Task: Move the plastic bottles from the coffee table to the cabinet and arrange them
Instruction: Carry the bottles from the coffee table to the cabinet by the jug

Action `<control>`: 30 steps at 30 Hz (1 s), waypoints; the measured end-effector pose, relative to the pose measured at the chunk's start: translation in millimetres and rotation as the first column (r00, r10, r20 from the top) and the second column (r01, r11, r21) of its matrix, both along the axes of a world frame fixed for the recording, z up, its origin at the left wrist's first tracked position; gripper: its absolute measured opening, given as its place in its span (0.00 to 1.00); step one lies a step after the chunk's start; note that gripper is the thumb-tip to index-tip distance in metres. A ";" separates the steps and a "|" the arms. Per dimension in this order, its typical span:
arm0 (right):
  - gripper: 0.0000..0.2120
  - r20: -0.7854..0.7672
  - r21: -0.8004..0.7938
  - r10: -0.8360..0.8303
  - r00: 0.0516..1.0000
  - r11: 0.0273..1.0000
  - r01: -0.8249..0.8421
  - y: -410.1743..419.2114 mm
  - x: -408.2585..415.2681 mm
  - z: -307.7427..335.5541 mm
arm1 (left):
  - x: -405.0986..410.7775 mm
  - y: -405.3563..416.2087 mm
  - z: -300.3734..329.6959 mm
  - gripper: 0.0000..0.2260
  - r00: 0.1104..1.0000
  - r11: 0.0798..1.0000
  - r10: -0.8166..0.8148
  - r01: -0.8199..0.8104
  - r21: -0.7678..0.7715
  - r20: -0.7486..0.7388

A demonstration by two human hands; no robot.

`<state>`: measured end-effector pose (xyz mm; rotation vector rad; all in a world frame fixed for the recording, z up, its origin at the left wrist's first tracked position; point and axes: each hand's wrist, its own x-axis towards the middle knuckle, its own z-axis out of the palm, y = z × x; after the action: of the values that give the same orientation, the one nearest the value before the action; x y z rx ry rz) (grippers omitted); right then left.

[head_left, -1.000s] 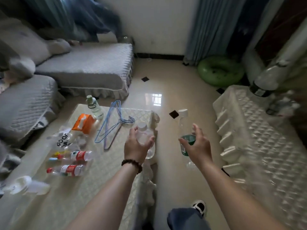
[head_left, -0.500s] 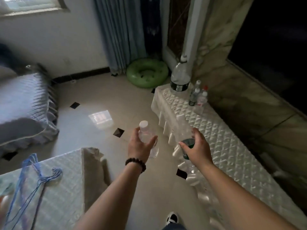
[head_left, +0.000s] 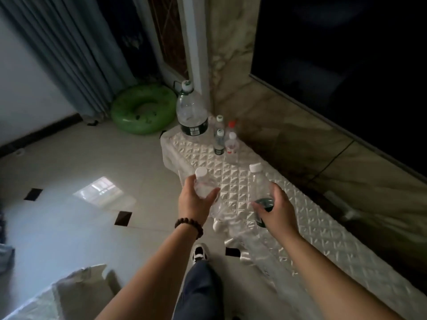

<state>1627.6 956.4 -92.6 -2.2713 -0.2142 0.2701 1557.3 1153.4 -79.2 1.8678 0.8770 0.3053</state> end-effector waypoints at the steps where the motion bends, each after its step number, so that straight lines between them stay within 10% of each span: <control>1: 0.35 0.004 -0.006 -0.022 1.000 1.000 0.022 2.3 10.0 -3.4 | 14.0 4.8 -4.6 0.27 1.000 1.000 -0.026 0.026 -0.003 -0.009; 15: 0.40 -0.120 -0.111 -0.342 0.932 0.937 0.330 75.7 137.4 -38.2 | 177.2 97.6 -74.9 0.24 0.954 0.965 -0.260 0.252 -0.070 -0.151; 30: 0.37 -0.097 -0.060 -0.327 0.940 0.945 0.323 104.2 237.1 -117.3 | 263.8 100.4 -166.9 0.26 0.931 0.960 -0.279 0.269 -0.070 -0.235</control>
<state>1864.7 1060.6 -209.8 -2.2839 0.2247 0.2206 1821.1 1253.8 -246.0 1.9907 0.7624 -0.1150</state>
